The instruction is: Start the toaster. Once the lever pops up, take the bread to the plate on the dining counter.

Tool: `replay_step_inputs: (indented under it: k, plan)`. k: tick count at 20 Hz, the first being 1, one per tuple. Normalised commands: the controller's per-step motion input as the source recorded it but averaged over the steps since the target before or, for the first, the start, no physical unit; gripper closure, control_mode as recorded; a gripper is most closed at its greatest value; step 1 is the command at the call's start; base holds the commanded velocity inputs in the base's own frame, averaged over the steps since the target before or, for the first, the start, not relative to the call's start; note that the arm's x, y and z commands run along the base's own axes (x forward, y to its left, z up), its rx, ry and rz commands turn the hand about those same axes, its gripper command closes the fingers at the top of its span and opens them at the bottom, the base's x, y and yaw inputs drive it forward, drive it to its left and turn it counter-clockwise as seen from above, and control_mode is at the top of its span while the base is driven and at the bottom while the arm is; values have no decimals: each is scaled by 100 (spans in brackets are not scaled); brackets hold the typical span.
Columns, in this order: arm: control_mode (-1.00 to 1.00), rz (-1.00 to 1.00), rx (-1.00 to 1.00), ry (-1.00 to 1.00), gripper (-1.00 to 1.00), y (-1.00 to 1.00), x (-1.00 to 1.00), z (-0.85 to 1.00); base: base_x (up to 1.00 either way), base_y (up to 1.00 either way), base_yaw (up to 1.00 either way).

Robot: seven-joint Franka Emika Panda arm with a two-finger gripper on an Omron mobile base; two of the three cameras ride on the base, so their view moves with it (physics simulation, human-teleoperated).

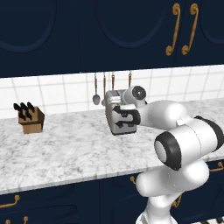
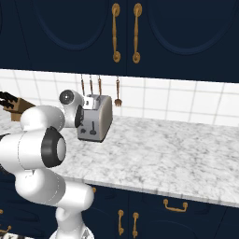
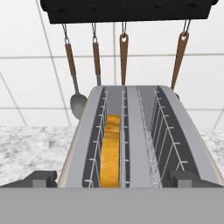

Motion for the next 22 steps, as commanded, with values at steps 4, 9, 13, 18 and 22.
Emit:
replay_step_inputs:
  k: [4,9,13,18,22]
  plan:
    - [-100,0,0,0,-100,0,0,0,0,0,0]
    - [-100,0,0,0,-100,0,0,0,0,0,0]
    - [-100,0,0,0,-100,0,0,0,0,0,0]
    - [-100,0,0,0,-100,0,0,0,0,0,0]
    - [-100,0,0,0,-100,0,0,0,0,0,0]
